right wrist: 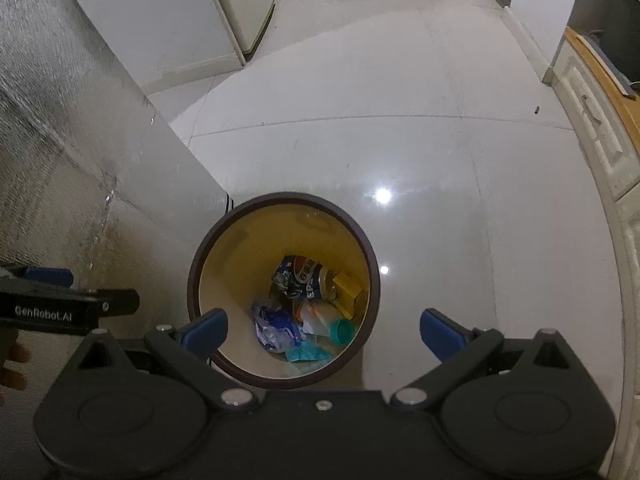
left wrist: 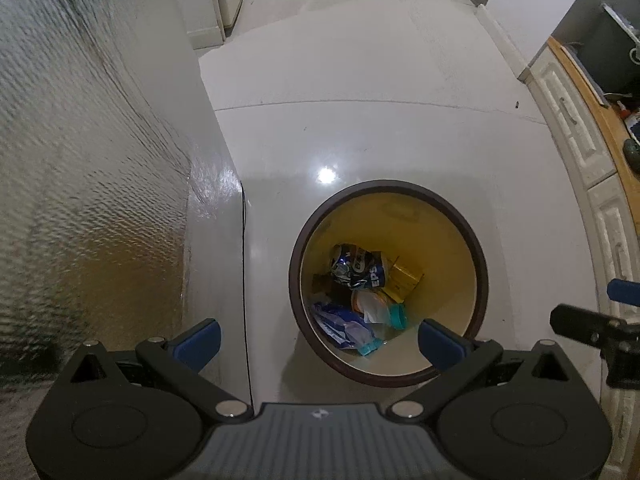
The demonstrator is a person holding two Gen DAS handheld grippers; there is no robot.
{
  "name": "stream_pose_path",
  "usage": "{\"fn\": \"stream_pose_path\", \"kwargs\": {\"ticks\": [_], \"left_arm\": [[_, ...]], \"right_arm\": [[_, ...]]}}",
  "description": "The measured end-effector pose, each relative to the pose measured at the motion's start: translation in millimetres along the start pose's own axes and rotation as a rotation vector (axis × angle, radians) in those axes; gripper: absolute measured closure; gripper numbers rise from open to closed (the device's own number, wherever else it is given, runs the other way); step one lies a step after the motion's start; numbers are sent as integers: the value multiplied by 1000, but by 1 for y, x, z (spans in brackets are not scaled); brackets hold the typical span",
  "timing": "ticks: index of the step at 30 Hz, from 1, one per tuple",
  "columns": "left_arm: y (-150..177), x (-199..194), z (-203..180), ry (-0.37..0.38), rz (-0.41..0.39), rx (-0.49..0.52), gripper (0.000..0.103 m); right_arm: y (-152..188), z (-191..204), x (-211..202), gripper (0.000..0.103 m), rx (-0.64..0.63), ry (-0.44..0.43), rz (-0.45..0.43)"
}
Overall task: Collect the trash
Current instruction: 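Open the left tool over the bin while the right tool releases the teal cap, then move both empty tools back to the counter trash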
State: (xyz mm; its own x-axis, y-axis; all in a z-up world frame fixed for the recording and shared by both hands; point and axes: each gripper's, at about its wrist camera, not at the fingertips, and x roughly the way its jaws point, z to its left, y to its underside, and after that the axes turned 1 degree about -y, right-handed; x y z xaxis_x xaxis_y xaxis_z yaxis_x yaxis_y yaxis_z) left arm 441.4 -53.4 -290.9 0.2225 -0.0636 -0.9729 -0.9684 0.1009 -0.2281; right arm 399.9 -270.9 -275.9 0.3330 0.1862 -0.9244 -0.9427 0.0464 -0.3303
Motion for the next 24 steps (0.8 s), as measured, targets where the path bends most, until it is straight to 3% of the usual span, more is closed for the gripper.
{"fn": "stream_pose_path", "kwargs": {"ticks": [11, 19, 24], "left_arm": [[11, -41, -8, 6, -36, 33, 0], [16, -84, -19, 19, -121, 48, 0], [18, -115, -26, 24, -197, 54, 0]], "right_arm": [[3, -6, -34, 0, 18, 25, -16], [6, -12, -70, 0, 36, 23, -68], [5, -16, -102, 0, 48, 24, -148]]}}
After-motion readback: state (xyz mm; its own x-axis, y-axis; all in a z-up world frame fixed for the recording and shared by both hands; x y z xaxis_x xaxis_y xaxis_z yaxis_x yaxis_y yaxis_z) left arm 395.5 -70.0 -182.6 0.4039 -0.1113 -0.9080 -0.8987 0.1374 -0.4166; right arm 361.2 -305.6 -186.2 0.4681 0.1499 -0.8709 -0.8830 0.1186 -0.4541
